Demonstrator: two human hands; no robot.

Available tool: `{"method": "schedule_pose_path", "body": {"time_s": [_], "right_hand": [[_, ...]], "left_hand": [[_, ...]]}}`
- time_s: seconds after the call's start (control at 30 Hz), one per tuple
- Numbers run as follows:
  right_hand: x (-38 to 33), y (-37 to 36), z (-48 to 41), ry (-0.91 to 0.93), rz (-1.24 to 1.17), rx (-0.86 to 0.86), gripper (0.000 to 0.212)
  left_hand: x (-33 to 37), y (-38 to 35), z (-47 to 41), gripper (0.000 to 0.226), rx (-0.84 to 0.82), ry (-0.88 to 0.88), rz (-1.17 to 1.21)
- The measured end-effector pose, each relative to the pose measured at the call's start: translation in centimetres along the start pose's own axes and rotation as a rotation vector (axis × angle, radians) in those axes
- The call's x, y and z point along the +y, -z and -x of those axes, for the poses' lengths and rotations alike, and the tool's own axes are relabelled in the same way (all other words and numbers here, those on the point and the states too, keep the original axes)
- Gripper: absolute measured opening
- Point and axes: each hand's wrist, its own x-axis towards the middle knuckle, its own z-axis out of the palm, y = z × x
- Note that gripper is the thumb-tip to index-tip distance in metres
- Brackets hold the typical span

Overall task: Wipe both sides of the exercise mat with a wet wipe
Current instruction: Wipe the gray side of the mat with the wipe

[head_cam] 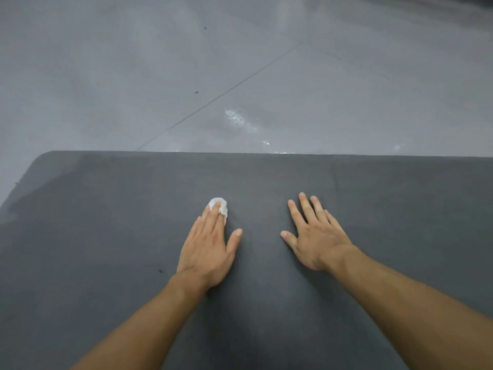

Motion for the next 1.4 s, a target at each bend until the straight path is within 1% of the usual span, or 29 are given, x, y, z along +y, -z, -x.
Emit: {"method": "schedule_pose_path", "body": {"time_s": [0.07,0.17,0.23,0.3,0.43,0.53,0.63,0.7,0.83,0.87,0.97,1.1,1.2,1.27,1.4], "right_hand": [[0.0,-0.6,1.2,0.007,0.003,0.0,0.077],[-0.2,-1.4,3.4,0.023,0.011,-0.004,0.079],[-0.4,-1.8,4.7,0.024,0.018,-0.009,0.08],[-0.7,-2.1,5.5,0.016,0.013,-0.021,0.08],[-1.1,-2.1,5.9,-0.003,-0.029,-0.017,0.079],[-1.5,-2.4,6.3,-0.009,-0.052,-0.015,0.077],[-1.5,-2.8,6.8,-0.002,-0.065,-0.006,0.077],[-1.4,-3.2,7.2,0.008,-0.064,0.007,0.077],[-1.0,-3.5,7.3,0.015,-0.079,0.024,0.077],[-1.0,-3.6,7.2,0.02,-0.077,0.025,0.076],[-0.9,-3.7,7.2,0.02,-0.084,0.022,0.076],[-0.9,-3.5,7.2,0.034,-0.097,0.021,0.077],[-0.8,-3.5,7.2,0.04,-0.106,0.035,0.076],[-0.7,-3.8,7.3,0.045,-0.105,0.054,0.075],[-0.6,-4.5,7.6,0.049,-0.099,0.095,0.074]], "left_hand": [[-3.5,0.6,-0.2,0.091,0.051,0.109,0.033],[-8.0,1.5,0.7,0.079,0.113,0.231,0.0],[-9.2,1.7,1.4,0.079,0.129,0.253,0.0],[-9.0,1.6,1.5,0.081,0.122,0.261,0.067],[-6.0,1.2,2.0,0.098,0.07,0.15,0.069],[-2.4,0.5,3.8,0.102,0.001,0.071,0.078],[1.2,-0.1,6.2,0.097,-0.022,-0.074,0.041],[2.6,-0.5,7.7,0.091,-0.035,-0.142,0.03],[1.6,-0.7,7.8,0.086,-0.064,-0.172,-0.02],[0.7,-0.4,7.5,0.087,-0.053,-0.144,-0.017],[-3.0,1.0,6.9,0.088,0.009,0.032,0.025],[-7.9,2.2,7.9,0.071,0.093,0.215,-0.016],[-9.2,2.3,8.6,0.074,0.118,0.383,0.055],[-8.6,1.8,9.0,0.08,0.086,0.393,0.095],[-4.4,0.3,9.7,0.105,0.088,0.259,0.129]]}}
